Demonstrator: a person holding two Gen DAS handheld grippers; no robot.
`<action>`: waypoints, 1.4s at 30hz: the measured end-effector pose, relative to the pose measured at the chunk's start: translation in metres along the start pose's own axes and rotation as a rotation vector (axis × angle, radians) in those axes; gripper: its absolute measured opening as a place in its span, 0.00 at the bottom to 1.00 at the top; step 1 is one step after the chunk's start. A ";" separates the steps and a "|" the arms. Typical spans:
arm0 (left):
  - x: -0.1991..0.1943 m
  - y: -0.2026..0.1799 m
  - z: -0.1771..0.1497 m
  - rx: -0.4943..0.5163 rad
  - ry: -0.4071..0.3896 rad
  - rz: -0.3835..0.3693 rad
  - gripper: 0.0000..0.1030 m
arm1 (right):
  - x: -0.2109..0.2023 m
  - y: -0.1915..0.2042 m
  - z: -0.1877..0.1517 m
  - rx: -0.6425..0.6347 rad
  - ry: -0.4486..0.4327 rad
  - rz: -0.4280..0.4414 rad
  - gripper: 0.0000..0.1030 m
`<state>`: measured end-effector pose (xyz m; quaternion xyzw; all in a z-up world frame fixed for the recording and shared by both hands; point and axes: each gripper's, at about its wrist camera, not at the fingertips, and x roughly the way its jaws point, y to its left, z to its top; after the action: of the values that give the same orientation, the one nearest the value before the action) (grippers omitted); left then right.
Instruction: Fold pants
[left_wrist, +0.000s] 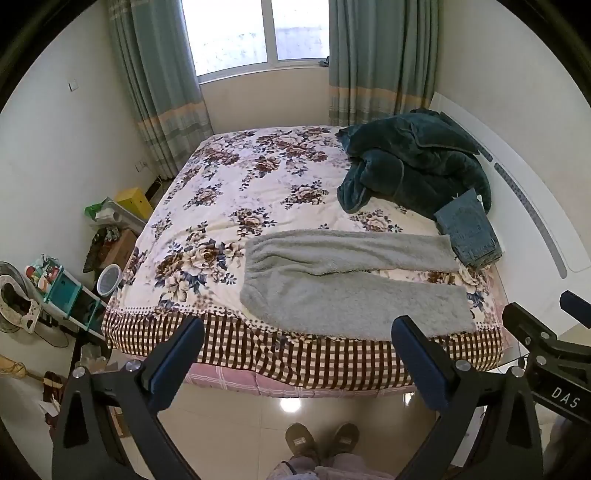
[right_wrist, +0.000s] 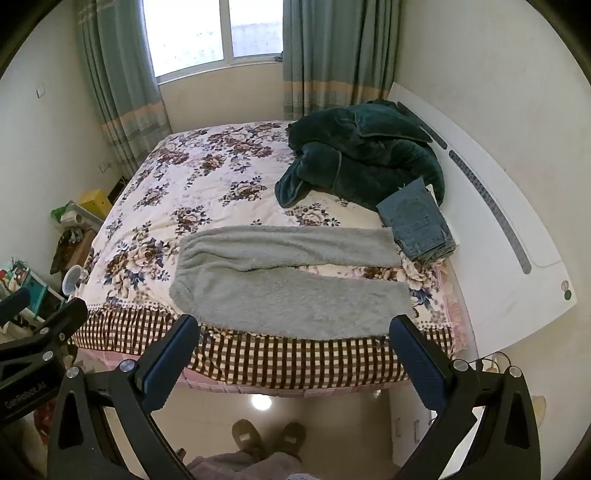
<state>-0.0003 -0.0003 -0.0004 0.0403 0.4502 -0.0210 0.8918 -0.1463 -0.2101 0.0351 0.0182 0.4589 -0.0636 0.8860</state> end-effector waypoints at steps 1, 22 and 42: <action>-0.001 -0.003 0.005 -0.002 -0.001 -0.001 1.00 | -0.001 0.001 0.000 -0.001 -0.002 -0.001 1.00; -0.009 0.007 0.022 0.007 -0.020 -0.002 1.00 | -0.004 -0.006 0.011 0.017 -0.014 0.001 1.00; -0.012 0.007 0.025 0.008 -0.031 -0.002 1.00 | -0.008 -0.008 0.011 0.019 -0.026 -0.004 1.00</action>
<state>0.0135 0.0047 0.0245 0.0429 0.4361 -0.0243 0.8986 -0.1430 -0.2184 0.0483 0.0247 0.4469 -0.0700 0.8915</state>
